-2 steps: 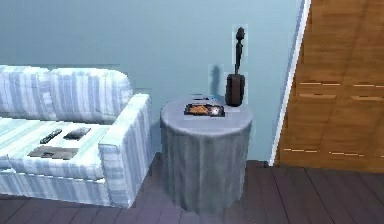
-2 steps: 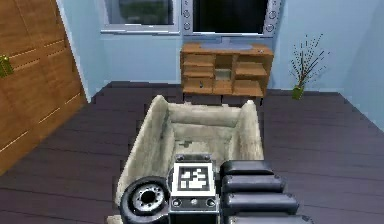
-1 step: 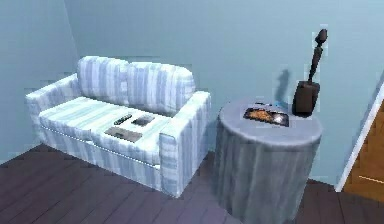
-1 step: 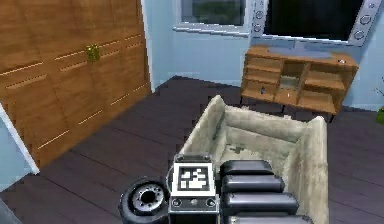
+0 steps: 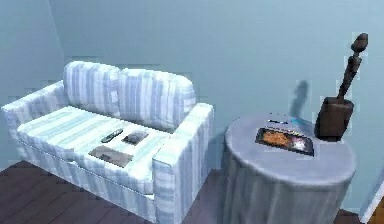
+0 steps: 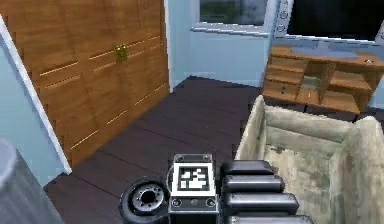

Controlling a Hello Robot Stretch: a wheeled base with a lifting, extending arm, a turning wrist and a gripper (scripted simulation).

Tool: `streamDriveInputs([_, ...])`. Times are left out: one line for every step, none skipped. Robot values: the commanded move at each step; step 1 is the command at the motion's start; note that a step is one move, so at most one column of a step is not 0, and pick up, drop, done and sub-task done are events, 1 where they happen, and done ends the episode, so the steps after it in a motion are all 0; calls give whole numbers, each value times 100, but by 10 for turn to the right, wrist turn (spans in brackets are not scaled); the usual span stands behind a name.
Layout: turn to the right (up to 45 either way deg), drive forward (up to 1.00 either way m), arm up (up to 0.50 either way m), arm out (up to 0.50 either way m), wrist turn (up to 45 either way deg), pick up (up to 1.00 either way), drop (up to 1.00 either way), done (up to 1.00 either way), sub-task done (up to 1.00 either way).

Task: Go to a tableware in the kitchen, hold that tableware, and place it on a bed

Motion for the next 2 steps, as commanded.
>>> streamDriveInputs([-270, 0, 0, 0, 0, 0, 0, 0, 0])
streamDriveInputs([0, 55, 0, 0, 0, 0, 0, 0, 0])
